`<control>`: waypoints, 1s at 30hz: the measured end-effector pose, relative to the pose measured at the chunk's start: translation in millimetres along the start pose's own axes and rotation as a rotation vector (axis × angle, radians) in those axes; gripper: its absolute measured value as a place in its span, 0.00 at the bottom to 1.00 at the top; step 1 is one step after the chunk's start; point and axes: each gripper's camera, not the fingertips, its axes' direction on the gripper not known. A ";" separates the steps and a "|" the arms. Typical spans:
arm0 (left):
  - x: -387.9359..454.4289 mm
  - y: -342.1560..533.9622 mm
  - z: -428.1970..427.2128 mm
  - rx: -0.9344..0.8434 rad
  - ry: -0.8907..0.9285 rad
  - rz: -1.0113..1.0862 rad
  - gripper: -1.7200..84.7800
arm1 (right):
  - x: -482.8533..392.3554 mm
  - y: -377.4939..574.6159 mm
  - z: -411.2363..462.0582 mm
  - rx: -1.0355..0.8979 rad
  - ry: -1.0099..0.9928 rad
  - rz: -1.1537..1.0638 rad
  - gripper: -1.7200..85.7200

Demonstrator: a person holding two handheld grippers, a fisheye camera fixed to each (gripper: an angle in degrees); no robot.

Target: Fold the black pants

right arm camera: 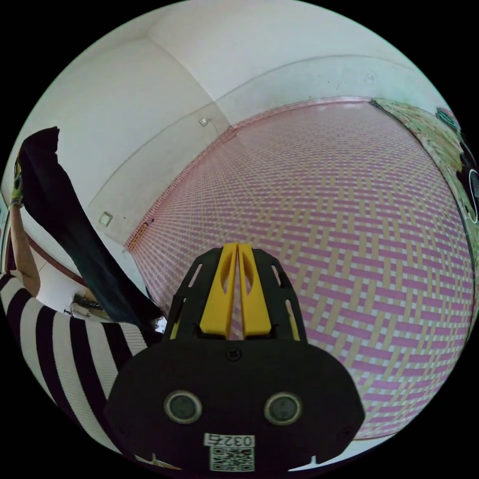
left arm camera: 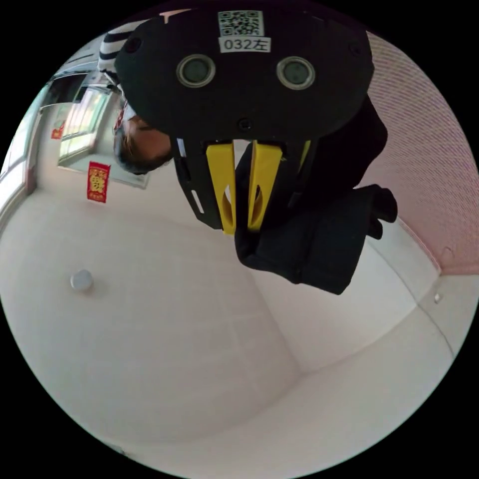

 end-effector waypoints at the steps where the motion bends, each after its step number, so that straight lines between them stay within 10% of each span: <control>1: -7.2 5.9 32.6 -0.019 0.064 -0.046 0.03 | -3.9 -1.8 -4.4 0.017 0.003 0.013 0.01; 10: -26.4 20.1 222.8 -0.116 0.639 -0.219 0.01 | -15.3 -3.6 -58.6 0.163 0.105 0.121 0.01; 17: -113.1 13.8 175.0 0.062 0.596 -0.277 0.01 | -9.6 14.3 -91.9 0.242 0.204 0.273 0.01; 22: -274.5 72.8 23.4 0.191 0.092 -0.496 0.02 | -7.2 28.6 -107.8 0.224 0.293 0.374 0.01; 30: -402.6 193.3 -166.5 -0.126 -0.846 -0.811 0.05 | -15.6 21.4 -111.2 0.160 0.328 0.453 0.01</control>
